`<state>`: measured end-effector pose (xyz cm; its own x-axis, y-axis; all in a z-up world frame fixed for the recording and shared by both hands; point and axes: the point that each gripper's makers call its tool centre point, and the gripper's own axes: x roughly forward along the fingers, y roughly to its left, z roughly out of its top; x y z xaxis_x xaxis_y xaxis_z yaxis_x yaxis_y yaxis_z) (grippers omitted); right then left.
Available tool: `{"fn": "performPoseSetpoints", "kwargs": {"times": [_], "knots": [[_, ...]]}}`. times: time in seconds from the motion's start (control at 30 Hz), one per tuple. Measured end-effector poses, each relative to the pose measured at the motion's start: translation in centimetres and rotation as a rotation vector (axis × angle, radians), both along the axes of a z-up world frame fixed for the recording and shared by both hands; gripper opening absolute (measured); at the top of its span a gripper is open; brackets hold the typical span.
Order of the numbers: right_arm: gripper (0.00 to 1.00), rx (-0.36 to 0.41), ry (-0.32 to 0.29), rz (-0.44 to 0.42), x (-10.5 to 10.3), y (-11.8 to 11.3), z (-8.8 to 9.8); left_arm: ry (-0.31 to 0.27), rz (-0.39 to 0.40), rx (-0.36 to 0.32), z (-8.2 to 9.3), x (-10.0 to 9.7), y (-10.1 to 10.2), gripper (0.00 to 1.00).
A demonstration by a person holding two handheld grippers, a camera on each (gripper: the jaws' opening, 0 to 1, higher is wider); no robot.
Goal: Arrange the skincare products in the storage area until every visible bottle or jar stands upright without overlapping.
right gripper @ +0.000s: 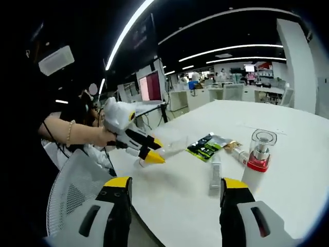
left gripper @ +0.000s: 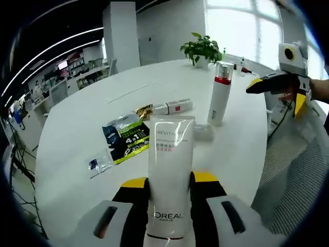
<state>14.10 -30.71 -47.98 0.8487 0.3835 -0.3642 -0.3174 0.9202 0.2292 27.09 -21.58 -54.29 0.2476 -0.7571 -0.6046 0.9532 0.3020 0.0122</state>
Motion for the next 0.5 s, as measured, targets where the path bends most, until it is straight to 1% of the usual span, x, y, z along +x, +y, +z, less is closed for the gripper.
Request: {"fn": "performPoseSetpoints", "kwargs": {"times": [0.07, 0.1, 0.2, 0.27, 0.3, 0.4, 0.47, 0.5], "knots": [[0.72, 0.003, -0.007, 0.004, 0.0, 0.2, 0.1, 0.002, 0.001, -0.013, 0.4, -0.4, 0.0, 0.28], [0.72, 0.006, -0.011, 0.007, 0.0, 0.4, 0.2, -0.010, 0.002, -0.023, 1.2, -0.8, -0.1, 0.28], [0.70, 0.009, -0.006, 0.012, 0.0, 1.0, 0.2, -0.039, -0.006, -0.040, 2.3, -1.4, -0.2, 0.28], [0.68, 0.049, -0.016, 0.014, 0.1, 1.5, 0.6, -0.056, -0.009, -0.062, 3.6, -2.0, -0.3, 0.28], [0.67, 0.098, -0.028, 0.012, 0.2, 2.2, 1.2, -0.060, -0.010, -0.071, 4.1, -2.4, -0.4, 0.28], [0.63, 0.182, -0.046, 0.012, 0.4, 3.2, 2.3, -0.084, -0.015, -0.102, 5.7, -3.0, -0.7, 0.28], [0.62, 0.197, -0.051, 0.005, 0.6, 3.6, 2.7, -0.105, -0.018, -0.106, 6.2, -3.3, -0.7, 0.28], [0.62, 0.223, -0.060, -0.001, 0.8, 3.8, 3.1, -0.118, -0.024, -0.107, 6.8, -4.0, -0.9, 0.28]]}}
